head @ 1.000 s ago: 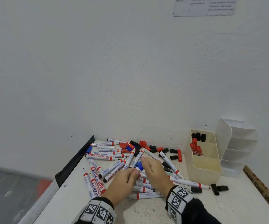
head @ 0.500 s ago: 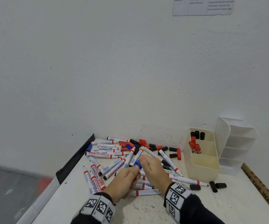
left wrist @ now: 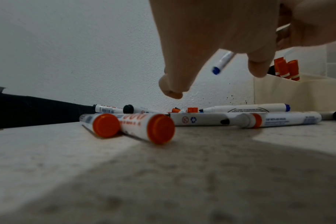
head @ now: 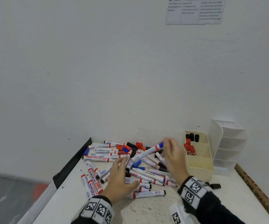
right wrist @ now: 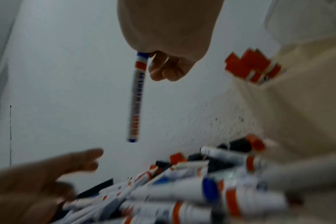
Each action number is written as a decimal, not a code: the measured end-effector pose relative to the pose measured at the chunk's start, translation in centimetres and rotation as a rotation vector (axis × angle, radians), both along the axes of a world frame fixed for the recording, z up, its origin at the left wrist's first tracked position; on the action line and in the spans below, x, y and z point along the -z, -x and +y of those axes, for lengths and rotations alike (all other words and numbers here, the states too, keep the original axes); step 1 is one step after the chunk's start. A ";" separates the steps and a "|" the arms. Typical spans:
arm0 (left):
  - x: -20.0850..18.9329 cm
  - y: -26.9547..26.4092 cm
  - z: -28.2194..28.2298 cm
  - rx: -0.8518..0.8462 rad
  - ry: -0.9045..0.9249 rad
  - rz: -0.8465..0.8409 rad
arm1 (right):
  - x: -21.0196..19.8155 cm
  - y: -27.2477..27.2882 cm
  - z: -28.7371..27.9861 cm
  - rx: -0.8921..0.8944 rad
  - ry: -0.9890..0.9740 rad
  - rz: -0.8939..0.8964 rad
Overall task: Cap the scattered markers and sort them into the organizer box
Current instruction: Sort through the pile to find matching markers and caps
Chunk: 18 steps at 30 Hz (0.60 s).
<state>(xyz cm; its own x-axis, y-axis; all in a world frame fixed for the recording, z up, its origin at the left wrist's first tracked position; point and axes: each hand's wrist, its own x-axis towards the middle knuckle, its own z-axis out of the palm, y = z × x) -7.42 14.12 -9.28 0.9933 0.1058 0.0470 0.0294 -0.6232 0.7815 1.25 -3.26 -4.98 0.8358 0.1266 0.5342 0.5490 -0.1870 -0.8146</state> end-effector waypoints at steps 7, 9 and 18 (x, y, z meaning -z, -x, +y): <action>0.9 0.7 0.0 0.186 -0.123 0.211 | -3.6 -1.6 -6.2 0.221 -0.013 -0.175; 0.7 0.6 0.0 0.173 -0.191 0.197 | -3.3 -1.6 -8.0 0.263 0.039 -0.184; 0.1 0.7 -0.2 0.201 -0.360 0.126 | 1.7 -1.0 -10.6 0.216 0.283 0.020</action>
